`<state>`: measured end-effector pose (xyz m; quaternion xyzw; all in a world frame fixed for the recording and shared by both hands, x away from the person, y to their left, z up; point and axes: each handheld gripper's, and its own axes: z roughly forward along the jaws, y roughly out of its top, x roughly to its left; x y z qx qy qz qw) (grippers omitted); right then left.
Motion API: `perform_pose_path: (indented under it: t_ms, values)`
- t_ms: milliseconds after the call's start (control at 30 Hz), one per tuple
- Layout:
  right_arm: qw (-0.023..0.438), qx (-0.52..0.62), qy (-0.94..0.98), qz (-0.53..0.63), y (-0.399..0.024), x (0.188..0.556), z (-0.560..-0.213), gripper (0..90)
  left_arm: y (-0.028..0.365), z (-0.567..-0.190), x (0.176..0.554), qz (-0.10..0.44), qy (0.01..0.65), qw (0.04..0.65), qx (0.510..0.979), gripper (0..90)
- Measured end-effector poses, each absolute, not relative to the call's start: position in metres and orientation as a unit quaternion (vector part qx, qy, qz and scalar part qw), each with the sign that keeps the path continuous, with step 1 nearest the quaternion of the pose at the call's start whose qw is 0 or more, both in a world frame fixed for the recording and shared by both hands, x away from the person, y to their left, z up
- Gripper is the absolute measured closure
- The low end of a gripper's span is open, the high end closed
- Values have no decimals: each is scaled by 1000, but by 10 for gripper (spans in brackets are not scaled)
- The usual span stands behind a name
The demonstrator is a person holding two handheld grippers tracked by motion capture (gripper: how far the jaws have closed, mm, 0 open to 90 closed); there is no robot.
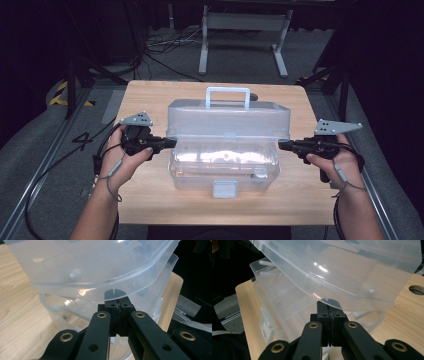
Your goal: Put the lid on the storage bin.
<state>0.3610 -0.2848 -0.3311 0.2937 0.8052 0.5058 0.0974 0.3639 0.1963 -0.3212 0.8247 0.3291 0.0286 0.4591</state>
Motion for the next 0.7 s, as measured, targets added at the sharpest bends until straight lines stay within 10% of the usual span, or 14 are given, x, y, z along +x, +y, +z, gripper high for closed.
perform_pose_path:
  t_ms: [700]
  values:
    - [75, 297, 839, 449, -284, 359, -336, 884, 200, -328, 364, -6, 337, 415, 845, 895]
